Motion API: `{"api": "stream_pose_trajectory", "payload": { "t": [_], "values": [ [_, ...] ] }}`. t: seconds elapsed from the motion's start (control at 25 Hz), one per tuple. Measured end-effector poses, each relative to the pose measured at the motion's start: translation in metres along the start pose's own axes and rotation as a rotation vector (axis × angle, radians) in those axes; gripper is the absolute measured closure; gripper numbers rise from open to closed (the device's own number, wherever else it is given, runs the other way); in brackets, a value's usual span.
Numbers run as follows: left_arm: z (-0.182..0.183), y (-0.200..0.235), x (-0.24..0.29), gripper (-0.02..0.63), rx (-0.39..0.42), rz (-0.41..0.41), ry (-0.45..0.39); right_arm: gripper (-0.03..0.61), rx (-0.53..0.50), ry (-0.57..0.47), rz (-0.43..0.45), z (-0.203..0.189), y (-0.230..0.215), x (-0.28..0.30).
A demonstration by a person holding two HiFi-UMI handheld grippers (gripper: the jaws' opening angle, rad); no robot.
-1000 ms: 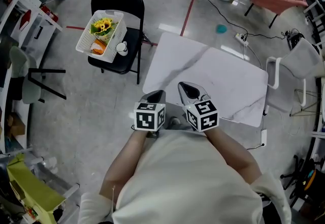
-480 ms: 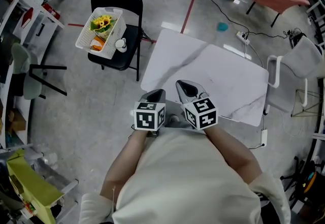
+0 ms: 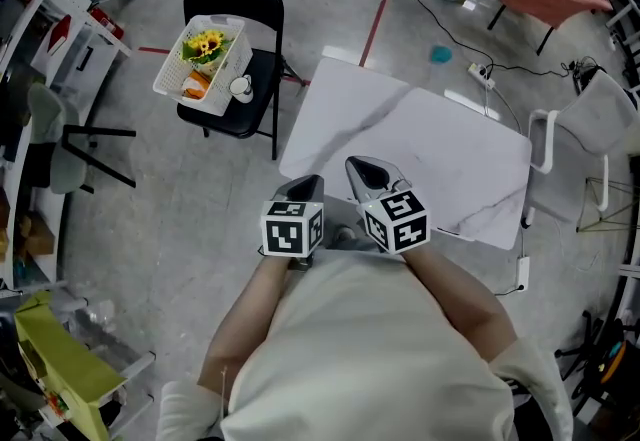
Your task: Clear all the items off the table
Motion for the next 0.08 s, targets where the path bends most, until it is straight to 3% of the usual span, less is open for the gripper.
{"api": "stream_pose_trajectory", "payload": {
  "t": [0.08],
  "values": [
    [-0.0001, -0.0012, -0.0018, 0.604, -0.001, 0.002, -0.003, 0.581, -0.005, -0.002, 0.001, 0.0010, 0.0009, -0.0023]
  ]
}}
Point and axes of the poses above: the fingertips, and each gripper's own axes: x forward along the fingers, y to its left, z out of its top, the point moved 1 cm from there along -x, backward along the fingers, and after that the axes turned 10 degrees about z, right-handed, at the moved point
